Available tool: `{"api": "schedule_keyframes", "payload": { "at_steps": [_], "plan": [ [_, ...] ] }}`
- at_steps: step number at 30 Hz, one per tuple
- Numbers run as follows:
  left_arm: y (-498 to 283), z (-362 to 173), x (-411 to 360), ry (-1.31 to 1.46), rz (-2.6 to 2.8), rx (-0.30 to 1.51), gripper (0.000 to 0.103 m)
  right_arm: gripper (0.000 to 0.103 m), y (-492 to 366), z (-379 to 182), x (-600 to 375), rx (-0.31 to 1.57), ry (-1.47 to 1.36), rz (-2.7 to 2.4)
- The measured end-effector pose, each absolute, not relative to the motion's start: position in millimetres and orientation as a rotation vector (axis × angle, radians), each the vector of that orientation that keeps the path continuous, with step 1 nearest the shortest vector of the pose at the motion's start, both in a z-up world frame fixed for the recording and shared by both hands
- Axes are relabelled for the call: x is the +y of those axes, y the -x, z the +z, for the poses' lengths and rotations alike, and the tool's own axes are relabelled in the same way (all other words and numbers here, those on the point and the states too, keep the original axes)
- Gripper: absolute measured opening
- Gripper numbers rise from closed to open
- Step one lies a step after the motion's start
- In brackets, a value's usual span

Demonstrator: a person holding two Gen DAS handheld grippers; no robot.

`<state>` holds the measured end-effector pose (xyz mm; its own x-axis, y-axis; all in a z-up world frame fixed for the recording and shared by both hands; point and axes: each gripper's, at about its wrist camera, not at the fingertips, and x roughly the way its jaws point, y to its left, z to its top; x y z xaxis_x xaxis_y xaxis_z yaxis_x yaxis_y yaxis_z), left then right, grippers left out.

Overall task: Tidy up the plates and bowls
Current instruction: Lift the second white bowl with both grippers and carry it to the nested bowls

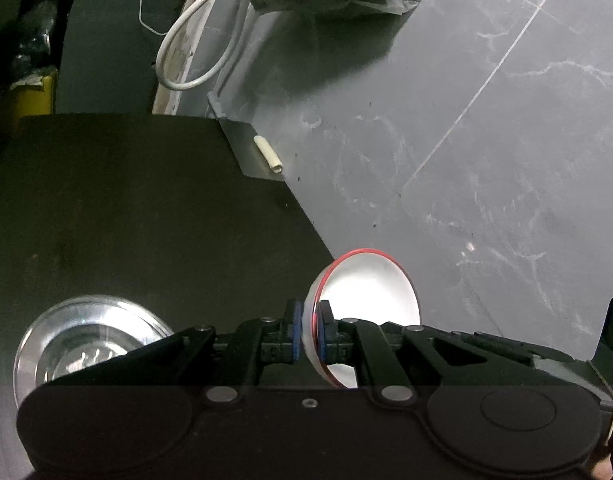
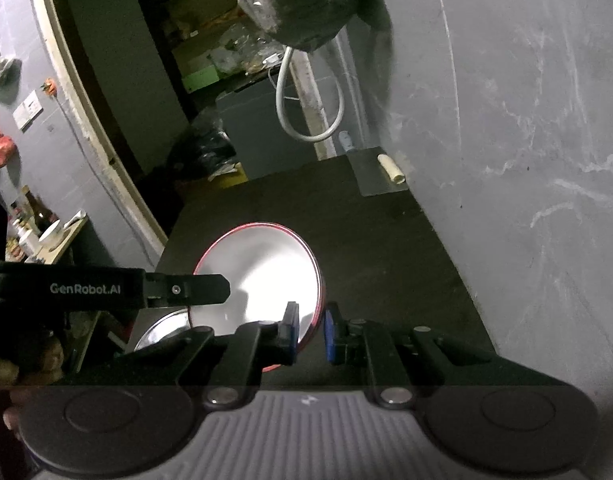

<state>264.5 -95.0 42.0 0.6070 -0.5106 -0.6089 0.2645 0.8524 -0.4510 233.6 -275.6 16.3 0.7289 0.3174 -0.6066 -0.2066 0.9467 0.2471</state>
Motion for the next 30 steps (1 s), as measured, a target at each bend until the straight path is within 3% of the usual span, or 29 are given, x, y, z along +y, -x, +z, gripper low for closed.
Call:
{"api": "schedule_keyframes", "payload": {
  "at_steps": [30],
  "plan": [
    [-224, -12, -93, 0.33, -0.441, 0.998, 0.008, 0.015, -198, -28, -275, 0.937, -0.161, 0.377]
  ]
}}
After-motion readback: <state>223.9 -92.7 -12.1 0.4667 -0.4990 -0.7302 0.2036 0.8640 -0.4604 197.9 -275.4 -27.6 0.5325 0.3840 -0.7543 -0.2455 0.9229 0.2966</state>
